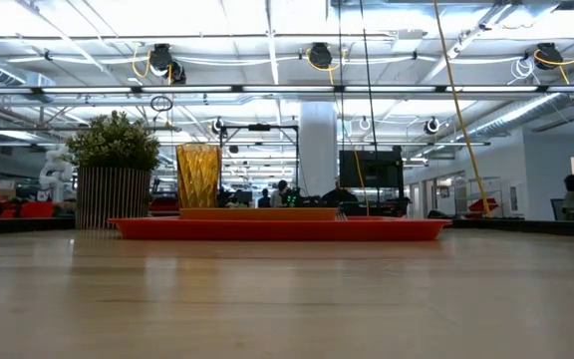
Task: Pick and place plate/cup/fork/spoon on tray
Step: Put the yellow spoon on the red tray
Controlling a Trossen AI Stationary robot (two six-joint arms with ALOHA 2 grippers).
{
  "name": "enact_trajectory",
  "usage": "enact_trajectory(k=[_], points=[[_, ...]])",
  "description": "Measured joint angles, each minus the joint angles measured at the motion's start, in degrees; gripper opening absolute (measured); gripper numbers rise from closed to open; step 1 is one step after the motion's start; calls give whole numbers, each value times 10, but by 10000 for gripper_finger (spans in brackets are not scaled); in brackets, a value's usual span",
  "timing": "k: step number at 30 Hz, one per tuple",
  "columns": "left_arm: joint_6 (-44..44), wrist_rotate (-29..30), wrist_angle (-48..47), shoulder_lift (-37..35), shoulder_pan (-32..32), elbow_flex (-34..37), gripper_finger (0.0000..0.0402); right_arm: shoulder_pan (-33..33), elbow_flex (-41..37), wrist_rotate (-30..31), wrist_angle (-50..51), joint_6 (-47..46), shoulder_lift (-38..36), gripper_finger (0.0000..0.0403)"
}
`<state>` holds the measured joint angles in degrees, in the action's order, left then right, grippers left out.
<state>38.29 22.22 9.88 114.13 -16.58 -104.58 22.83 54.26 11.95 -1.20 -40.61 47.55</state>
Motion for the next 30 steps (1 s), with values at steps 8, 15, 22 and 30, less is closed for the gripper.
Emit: enact_trajectory(k=[8,15,22,30], points=[[19,90,-9,-7,0,0,26,6,0,45,-6,-42,1,96],[22,215,-125,-29,5,0,26,10,35,114,5,-45,24,191],[21,287,-222,-29,4,1,26,9,147,274,97,90,116,207],[-76,342,-235,-29,4,1,26,-4,213,436,98,213,189,208]])
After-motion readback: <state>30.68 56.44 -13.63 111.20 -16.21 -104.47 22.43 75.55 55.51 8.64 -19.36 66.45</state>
